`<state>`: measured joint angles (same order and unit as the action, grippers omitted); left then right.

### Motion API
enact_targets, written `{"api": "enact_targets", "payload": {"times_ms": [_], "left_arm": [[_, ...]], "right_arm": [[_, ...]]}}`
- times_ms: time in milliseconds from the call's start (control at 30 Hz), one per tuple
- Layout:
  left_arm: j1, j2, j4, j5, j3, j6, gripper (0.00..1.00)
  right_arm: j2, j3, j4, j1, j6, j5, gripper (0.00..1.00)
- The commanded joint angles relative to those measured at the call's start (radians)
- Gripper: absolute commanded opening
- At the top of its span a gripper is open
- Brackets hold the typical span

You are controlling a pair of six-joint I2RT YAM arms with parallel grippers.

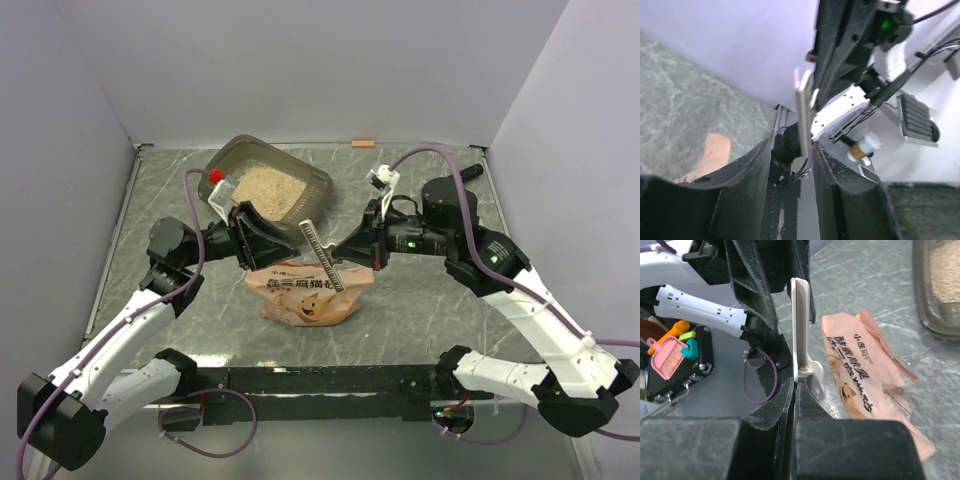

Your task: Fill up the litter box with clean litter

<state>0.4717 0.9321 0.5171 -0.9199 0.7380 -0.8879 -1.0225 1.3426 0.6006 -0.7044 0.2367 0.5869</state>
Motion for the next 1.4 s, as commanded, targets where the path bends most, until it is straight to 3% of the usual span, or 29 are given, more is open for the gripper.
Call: {"api": "enact_targets", "payload": {"times_ms": [0,433,867,1367], "left_arm": [[-0.010,-0.032,0.293,-0.043,-0.032,-0.160,0.44],[-0.012,-0.079,0.178,-0.013,-0.031,-0.059,0.45],[-0.016,-0.108,0.035,-0.016,-0.017,0.055,0.45],[-0.024,-0.084,0.026,-0.013,0.023,0.090,0.46]], "right_arm": [[-0.025,0.032,-0.090,-0.030,0.006,-0.019,0.00],[-0.059,0.015,-0.163,-0.106,0.047,-0.039,0.00],[-0.031,0.041,-0.079,-0.130,0.004,-0.154,0.00],[-0.007,-0.034,-0.124,-0.165,0.024,-0.147,0.00]]}}
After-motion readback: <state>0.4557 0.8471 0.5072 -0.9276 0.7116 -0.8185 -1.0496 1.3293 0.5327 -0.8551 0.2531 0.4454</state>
